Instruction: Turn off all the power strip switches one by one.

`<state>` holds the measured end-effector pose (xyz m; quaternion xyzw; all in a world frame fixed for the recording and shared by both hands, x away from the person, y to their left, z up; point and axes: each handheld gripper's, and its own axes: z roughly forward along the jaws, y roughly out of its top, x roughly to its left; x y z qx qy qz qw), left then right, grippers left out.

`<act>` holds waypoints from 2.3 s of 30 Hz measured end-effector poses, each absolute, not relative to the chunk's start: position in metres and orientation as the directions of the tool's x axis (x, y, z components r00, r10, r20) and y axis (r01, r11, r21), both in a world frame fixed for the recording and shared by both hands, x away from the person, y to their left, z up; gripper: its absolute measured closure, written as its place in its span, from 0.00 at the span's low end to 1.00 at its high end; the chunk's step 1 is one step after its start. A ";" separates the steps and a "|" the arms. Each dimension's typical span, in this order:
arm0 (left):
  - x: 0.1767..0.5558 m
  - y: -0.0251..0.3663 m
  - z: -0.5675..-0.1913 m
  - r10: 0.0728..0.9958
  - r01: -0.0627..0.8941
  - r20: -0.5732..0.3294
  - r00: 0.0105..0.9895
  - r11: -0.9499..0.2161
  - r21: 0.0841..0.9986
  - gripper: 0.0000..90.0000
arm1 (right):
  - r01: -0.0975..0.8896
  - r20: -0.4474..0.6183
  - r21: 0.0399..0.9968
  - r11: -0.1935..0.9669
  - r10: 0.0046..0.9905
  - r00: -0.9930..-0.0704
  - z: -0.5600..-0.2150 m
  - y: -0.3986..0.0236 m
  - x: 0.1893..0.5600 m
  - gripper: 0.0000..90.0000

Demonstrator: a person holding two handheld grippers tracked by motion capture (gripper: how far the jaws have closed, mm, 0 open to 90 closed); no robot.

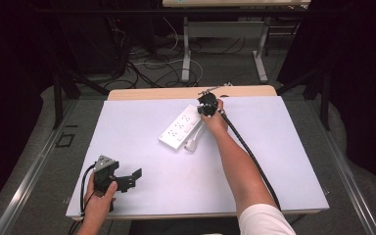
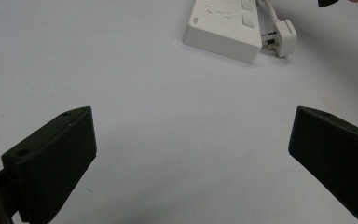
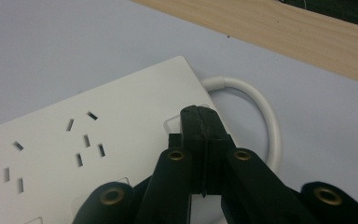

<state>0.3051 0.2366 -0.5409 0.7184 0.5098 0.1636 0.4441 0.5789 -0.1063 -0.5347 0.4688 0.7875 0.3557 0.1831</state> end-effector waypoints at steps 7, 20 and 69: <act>0.305 0.237 -0.541 0.878 0.589 -0.216 0.426 -0.088 0.803 0.01 | 0.597 0.033 0.735 0.321 0.863 -0.505 -0.532 -0.109 0.575 1.00; 0.305 0.237 -0.540 0.876 0.590 -0.211 0.433 -0.099 0.802 0.01 | 0.614 0.051 0.718 0.327 0.856 -0.515 -0.520 -0.103 0.562 1.00; 0.306 0.234 -0.540 0.877 0.591 -0.209 0.433 -0.101 0.800 0.01 | 0.632 0.088 0.646 0.428 0.781 -0.618 -0.525 -0.086 0.538 0.92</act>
